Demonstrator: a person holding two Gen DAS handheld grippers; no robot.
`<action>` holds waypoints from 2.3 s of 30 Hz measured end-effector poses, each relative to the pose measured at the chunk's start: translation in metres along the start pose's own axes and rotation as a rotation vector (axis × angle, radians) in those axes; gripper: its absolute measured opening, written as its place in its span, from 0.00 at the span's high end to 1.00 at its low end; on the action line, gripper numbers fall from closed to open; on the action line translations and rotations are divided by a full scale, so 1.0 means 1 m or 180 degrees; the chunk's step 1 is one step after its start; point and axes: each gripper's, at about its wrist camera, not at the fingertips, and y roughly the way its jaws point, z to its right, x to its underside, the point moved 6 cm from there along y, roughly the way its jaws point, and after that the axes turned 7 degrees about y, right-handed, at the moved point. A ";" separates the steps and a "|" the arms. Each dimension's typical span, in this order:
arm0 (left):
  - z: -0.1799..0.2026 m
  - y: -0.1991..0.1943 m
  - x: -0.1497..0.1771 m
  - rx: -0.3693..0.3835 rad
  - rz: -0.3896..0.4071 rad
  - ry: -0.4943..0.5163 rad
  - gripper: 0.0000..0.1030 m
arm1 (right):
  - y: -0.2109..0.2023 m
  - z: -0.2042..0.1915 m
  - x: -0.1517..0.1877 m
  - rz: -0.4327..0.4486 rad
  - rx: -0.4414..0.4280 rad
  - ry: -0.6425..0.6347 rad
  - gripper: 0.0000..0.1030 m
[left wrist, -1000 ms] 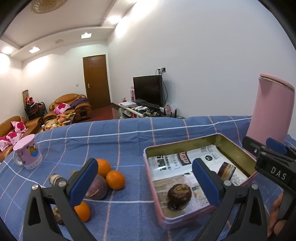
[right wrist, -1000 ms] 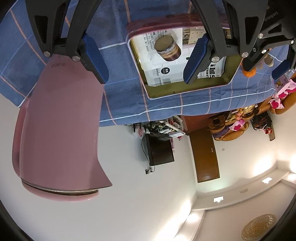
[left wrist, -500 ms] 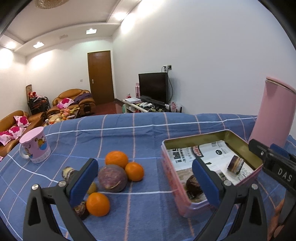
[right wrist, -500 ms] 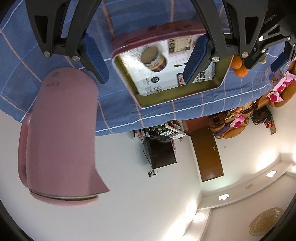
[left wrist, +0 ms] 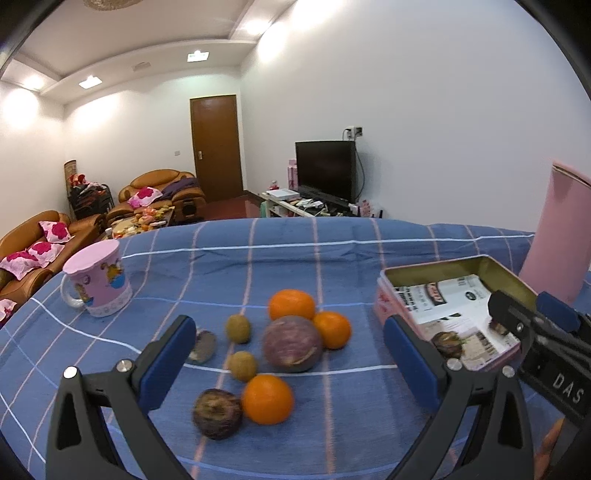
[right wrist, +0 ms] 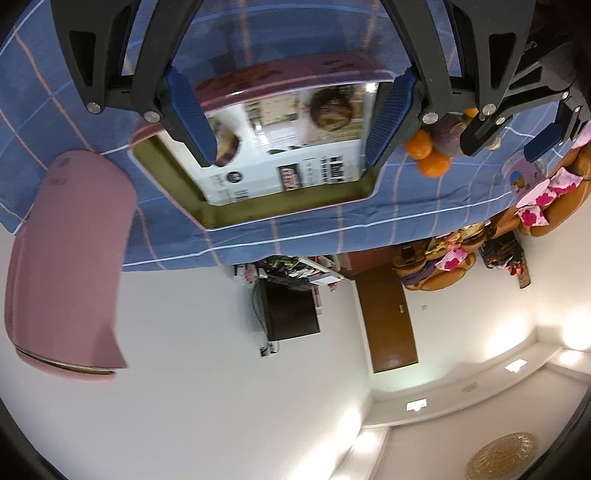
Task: Organize fruits
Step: 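Move both tools back from the tin toward the remaining fruit, then grasp an orange with the right tool while the left tool grasps another dark brown fruit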
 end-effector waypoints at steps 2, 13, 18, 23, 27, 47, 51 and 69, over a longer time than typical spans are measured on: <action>-0.009 0.001 0.002 -0.0027 -0.0018 -0.0011 0.00 | 0.001 -0.010 0.003 -0.0025 -0.0031 -0.0029 0.18; -0.072 0.014 0.014 -0.0233 -0.0211 -0.0118 0.00 | 0.014 -0.063 0.023 -0.0265 -0.0288 -0.0217 0.18; -0.108 0.023 0.020 -0.0431 -0.0329 -0.0170 0.00 | 0.021 -0.086 0.034 -0.0421 -0.0403 -0.0400 0.18; -0.139 0.032 0.028 -0.0547 -0.0502 -0.0267 0.00 | 0.028 -0.111 0.048 -0.0668 -0.0561 -0.0612 0.19; -0.153 0.031 0.031 -0.0514 -0.0545 -0.0364 0.00 | 0.034 -0.130 0.062 -0.0920 -0.0768 -0.0710 0.26; -0.153 0.025 0.028 -0.0406 -0.0504 -0.0415 0.00 | 0.065 -0.157 0.096 -0.1625 -0.1191 -0.0441 0.64; -0.150 0.024 0.026 -0.0238 -0.0468 -0.0380 0.04 | 0.060 -0.143 0.090 -0.1453 -0.1104 -0.0441 0.64; -0.062 0.040 0.060 0.0865 -0.1247 0.0450 0.52 | 0.018 -0.087 0.035 -0.0553 -0.0590 -0.0506 0.64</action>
